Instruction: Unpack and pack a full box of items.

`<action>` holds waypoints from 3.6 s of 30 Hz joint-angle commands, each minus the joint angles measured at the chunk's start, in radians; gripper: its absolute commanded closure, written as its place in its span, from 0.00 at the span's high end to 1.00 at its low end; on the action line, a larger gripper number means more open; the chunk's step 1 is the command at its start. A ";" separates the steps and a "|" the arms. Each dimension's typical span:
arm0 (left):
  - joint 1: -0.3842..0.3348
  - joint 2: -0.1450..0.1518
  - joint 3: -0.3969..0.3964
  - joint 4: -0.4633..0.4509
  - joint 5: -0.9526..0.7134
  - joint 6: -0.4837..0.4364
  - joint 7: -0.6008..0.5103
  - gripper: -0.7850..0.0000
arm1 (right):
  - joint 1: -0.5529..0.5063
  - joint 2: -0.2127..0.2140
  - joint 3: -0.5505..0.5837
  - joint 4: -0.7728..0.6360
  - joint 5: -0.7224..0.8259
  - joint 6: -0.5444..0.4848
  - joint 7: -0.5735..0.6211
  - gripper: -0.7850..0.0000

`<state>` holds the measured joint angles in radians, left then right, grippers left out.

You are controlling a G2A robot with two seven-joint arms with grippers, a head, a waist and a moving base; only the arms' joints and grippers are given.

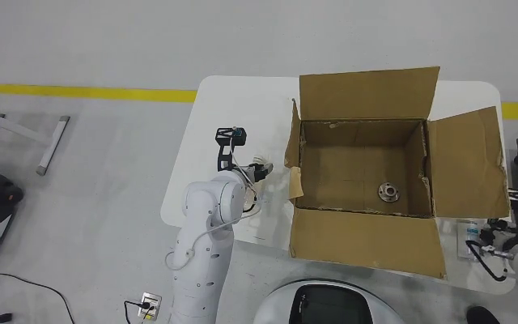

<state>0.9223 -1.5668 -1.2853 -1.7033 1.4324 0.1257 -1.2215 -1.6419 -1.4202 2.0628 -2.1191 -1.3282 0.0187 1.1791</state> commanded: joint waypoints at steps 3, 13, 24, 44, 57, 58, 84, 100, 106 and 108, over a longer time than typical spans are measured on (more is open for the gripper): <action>0.000 0.000 0.000 0.000 0.000 0.000 0.000 1.00 | 0.014 0.005 -0.001 0.011 -0.002 0.002 0.007 0.40; 0.000 0.000 0.000 0.000 0.000 0.000 0.000 1.00 | 0.063 0.018 0.106 -0.102 0.077 0.074 0.024 0.45; 0.000 0.000 0.000 0.000 0.000 0.000 0.000 1.00 | 0.306 0.053 0.279 -0.231 0.403 0.140 -0.127 0.00; 0.000 0.000 0.000 0.000 0.000 0.000 0.000 1.00 | 0.378 0.096 -0.558 -0.231 -0.082 0.123 0.080 0.00; 0.000 0.000 0.000 0.000 0.000 0.000 0.000 1.00 | 0.388 0.091 -0.697 -0.110 -0.356 0.147 0.248 0.00; 0.000 0.000 0.000 0.000 0.000 0.000 0.000 1.00 | 0.388 0.091 -0.697 -0.110 -0.356 0.147 0.248 0.00; 0.000 0.000 0.000 0.000 0.000 0.000 0.000 1.00 | 0.597 0.048 -0.806 0.294 -0.426 0.062 0.357 0.30; 0.000 0.000 0.000 0.000 0.000 0.000 0.000 1.00 | 0.621 -0.004 -0.760 0.403 -0.444 0.010 0.357 0.39; 0.000 0.000 0.000 0.000 0.000 0.000 0.000 1.00 | 0.594 -0.020 -0.726 0.371 -0.445 -0.023 0.357 0.41; 0.000 0.000 0.000 0.000 0.000 0.000 0.000 1.00 | 0.588 -0.025 -0.716 0.368 -0.448 -0.025 0.357 0.41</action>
<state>0.9223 -1.5668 -1.2853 -1.7033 1.4324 0.1257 -1.2215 -1.0513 -1.4432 1.3419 -1.7505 -1.7746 -0.0060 1.5359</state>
